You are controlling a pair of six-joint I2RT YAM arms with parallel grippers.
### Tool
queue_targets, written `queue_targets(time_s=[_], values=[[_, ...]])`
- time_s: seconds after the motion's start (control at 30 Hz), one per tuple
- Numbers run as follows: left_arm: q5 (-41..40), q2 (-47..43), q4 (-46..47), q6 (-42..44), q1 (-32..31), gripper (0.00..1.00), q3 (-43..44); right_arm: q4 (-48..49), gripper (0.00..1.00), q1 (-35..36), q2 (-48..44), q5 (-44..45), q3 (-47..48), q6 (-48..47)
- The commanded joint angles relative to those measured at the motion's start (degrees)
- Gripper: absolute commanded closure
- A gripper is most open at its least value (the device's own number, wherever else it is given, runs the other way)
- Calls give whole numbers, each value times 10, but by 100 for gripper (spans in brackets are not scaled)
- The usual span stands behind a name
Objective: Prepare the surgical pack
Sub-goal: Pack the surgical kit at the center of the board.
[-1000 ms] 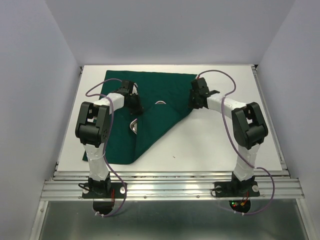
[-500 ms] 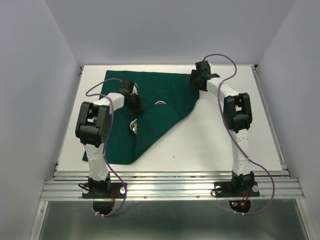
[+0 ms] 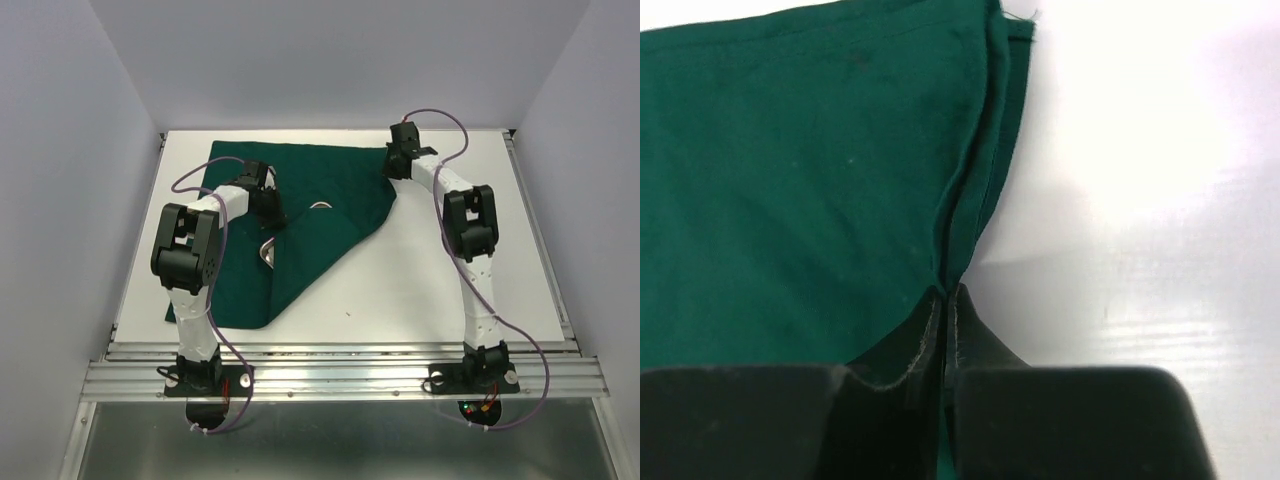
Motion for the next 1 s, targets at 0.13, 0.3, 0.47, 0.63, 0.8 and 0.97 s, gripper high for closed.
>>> queue_targets(time_s=[0.13, 0.3, 0.47, 0.63, 0.8, 0.97], values=[[-16, 20, -44, 16, -5, 100, -2, 79, 99, 13, -178, -54, -96, 10], [-14, 24, -42, 15, -5, 100, -2, 84, 99, 65, -237, -61, -121, -2], [-15, 23, -40, 13, -5, 100, -2, 93, 99, 128, -272, -61, -145, 9], [-16, 22, -40, 13, -5, 100, -4, 99, 99, 197, -276, -65, -146, 26], [-17, 22, -37, 12, -5, 100, -9, 103, 99, 242, -261, -79, -132, 42], [-14, 26, -33, 9, -5, 100, -11, 108, 99, 268, -242, -85, -135, 57]])
